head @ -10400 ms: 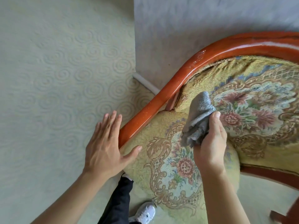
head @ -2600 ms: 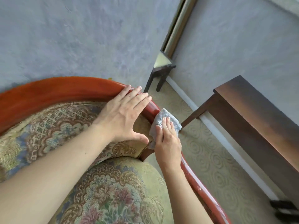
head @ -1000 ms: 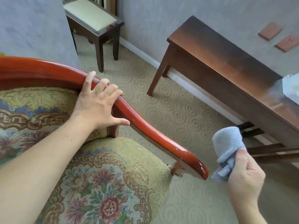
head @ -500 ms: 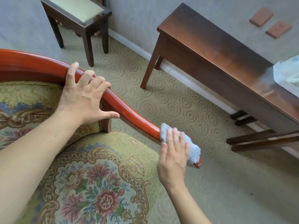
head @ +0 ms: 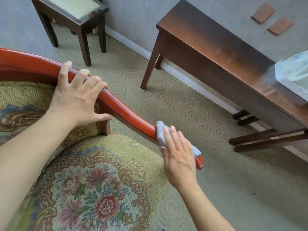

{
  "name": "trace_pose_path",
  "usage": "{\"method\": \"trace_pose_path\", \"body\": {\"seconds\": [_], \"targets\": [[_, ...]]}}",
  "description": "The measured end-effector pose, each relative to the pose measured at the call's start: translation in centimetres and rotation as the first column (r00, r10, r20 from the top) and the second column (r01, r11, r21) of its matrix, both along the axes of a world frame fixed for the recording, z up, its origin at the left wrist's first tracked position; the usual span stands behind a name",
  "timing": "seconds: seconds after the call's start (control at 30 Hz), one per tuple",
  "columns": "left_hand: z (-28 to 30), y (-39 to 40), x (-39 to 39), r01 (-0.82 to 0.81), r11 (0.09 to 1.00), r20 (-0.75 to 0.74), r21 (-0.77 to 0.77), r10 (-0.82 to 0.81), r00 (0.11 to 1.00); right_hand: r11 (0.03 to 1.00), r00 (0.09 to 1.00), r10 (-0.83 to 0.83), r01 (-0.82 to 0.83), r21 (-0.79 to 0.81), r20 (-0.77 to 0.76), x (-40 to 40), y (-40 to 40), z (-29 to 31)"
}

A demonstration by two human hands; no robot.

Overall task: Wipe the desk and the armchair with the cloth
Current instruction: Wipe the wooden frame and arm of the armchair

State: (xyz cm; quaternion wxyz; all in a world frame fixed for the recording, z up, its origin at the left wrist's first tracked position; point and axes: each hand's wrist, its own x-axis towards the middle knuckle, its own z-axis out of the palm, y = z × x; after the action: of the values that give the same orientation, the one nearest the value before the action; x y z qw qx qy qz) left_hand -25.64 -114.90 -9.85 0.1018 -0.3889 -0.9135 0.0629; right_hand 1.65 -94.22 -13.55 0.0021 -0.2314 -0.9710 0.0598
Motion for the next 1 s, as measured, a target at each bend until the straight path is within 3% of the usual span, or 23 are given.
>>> {"method": "trace_pose_path", "body": {"seconds": [0.17, 0.23, 0.33, 0.4, 0.5, 0.57, 0.7, 0.83, 1.0], "targets": [[-0.2, 0.1, -0.1, 0.006, 1.0, -0.013, 0.026, -0.006, 1.0, 0.898, 0.94, -0.297, 0.213, -0.384, -0.171, 6.9, 3.2, -1.0], [-0.3, 0.1, -0.1, 0.005, 1.0, -0.014, 0.029, -0.005, 1.0, 0.872, 0.912, -0.366, 0.266, -0.411, -0.185, 7.1, 3.3, -1.5], [-0.3, 0.2, 0.0, -0.007, 1.0, -0.021, 0.007, 0.008, 1.0, 0.877, 0.88, -0.428, 0.351, -0.329, -0.204, 4.7, 1.6, -1.6], [-0.1, 0.2, 0.1, -0.013, 1.0, -0.018, 0.006, 0.013, 1.0, 0.921, 0.906, -0.368, 0.325, -0.215, -0.208, 2.1, -0.1, -1.3], [0.0, 0.4, 0.2, -0.029, 1.0, -0.005, 0.011, 0.029, 1.0, 0.987, 0.982, -0.155, 0.149, -0.058, -0.105, -3.6, -3.5, -0.5], [0.1, 0.4, 0.4, -0.041, 0.999, -0.009, -0.008, 0.041, 0.999, 0.994, 0.997, -0.024, 0.016, -0.112, -0.07, -8.1, -6.0, -0.3], [0.1, 0.3, 0.3, -0.013, 1.0, -0.017, 0.02, 0.013, 1.0, 0.924, 0.99, 0.064, -0.107, -0.366, -0.129, -14.8, -7.3, 0.7], [0.0, 0.4, 0.3, -0.023, 1.0, -0.028, -0.009, 0.022, 0.999, 0.935, 0.961, 0.269, -0.276, -0.224, -0.063, -12.3, -4.4, 0.5], [0.0, 0.3, 0.2, -0.015, 1.0, -0.036, -0.001, 0.015, 0.999, 0.984, 0.986, 0.167, -0.168, 0.055, 0.024, -4.8, -1.5, -0.1]]}}
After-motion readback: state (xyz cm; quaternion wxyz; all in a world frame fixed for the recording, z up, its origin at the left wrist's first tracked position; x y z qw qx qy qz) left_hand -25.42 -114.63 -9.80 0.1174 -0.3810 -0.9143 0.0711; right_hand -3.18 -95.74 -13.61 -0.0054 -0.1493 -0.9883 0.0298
